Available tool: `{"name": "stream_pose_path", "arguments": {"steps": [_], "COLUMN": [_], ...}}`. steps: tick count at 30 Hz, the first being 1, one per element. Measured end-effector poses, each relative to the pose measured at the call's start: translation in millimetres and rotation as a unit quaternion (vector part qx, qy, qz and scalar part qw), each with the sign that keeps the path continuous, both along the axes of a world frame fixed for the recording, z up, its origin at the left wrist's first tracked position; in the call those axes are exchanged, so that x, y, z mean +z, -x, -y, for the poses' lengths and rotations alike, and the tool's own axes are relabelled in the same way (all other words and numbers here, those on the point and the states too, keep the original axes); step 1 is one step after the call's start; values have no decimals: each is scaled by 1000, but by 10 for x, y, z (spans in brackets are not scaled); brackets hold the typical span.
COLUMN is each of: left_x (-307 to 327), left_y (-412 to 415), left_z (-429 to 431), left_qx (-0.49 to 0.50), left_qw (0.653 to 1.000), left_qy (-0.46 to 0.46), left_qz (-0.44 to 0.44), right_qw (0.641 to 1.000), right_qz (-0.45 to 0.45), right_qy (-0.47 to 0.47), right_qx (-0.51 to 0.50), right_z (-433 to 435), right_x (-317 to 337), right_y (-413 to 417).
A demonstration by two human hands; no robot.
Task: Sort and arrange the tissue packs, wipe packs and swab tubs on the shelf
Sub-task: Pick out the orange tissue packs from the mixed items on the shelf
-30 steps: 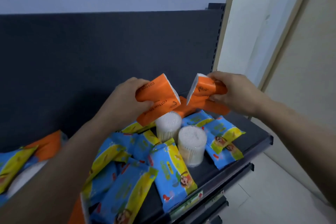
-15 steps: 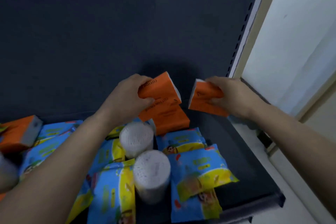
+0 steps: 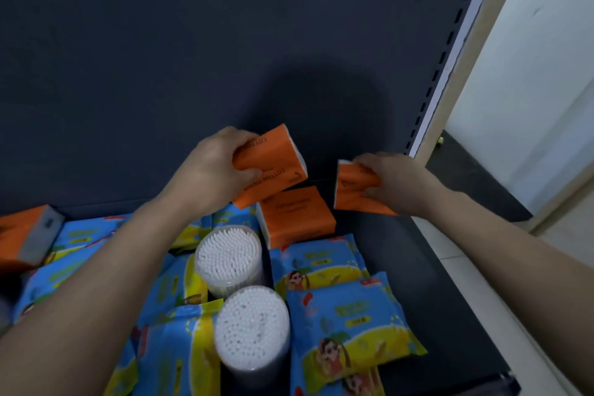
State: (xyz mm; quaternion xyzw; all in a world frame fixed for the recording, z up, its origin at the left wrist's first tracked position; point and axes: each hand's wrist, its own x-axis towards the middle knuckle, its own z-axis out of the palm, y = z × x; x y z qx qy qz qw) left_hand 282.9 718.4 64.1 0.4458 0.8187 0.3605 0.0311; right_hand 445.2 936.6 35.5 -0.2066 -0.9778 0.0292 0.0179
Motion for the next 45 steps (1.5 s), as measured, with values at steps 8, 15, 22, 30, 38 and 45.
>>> {"name": "stream_pose_path", "arguments": {"steps": [8,15,22,30,38,45], "left_x": [-85,-70,-105,-90,-72,-76], "left_y": [231,312,330,352,335,336], "left_z": [21,85,98,199,247,338], "left_qx": [-17,-20,-10,7,3,10], "left_qw": [998,997,997,996,997,997], "left_qy": [50,70,80,89,80,69], "left_qz": [36,18,5,7,15,22], "right_qw": [998,999,999,997,996,984], "right_qz": [48,26,-16,-43,-32,-34], "right_qy": [48,-7,19,37,-55,-36], "right_qx": [-4,25,24,50,55,173], "right_z": [-57,-68,-5,170,250,557], "right_x": [-95,-126,-182,-176,-184,-102], "right_y": [193,365,441,520,506,624]}}
